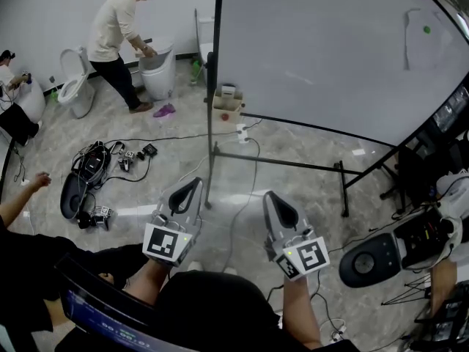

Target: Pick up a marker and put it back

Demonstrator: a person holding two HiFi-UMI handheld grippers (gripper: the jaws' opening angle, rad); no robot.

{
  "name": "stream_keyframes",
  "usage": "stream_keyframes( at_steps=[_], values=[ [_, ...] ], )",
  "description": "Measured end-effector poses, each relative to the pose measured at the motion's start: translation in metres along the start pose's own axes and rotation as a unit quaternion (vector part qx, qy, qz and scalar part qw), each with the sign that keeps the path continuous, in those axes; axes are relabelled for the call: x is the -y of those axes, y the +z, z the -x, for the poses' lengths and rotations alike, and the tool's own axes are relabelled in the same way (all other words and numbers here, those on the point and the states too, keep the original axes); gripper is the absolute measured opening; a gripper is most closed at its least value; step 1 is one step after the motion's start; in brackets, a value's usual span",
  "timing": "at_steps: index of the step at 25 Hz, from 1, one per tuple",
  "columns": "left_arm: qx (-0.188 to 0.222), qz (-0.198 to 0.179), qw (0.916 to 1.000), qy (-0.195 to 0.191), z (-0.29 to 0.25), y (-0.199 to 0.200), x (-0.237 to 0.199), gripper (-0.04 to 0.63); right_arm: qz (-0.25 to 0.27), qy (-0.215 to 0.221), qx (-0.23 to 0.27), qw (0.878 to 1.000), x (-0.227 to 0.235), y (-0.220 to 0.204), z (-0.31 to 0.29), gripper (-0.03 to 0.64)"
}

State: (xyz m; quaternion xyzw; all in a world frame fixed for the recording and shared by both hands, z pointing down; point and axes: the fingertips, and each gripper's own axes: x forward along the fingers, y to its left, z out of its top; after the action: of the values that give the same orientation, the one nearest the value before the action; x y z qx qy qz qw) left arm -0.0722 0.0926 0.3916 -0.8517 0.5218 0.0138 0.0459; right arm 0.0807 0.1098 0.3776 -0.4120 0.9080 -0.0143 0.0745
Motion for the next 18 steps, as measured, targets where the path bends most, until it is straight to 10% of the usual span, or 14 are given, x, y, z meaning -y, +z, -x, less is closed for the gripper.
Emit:
stream_keyframes(
  at_steps=[18],
  values=[
    [0.006,0.001,0.9999,0.013,0.000,-0.002,0.044,0.005,0.001,0.018,-0.006,1.000,0.017,-0.004,0.037,0.009]
  ],
)
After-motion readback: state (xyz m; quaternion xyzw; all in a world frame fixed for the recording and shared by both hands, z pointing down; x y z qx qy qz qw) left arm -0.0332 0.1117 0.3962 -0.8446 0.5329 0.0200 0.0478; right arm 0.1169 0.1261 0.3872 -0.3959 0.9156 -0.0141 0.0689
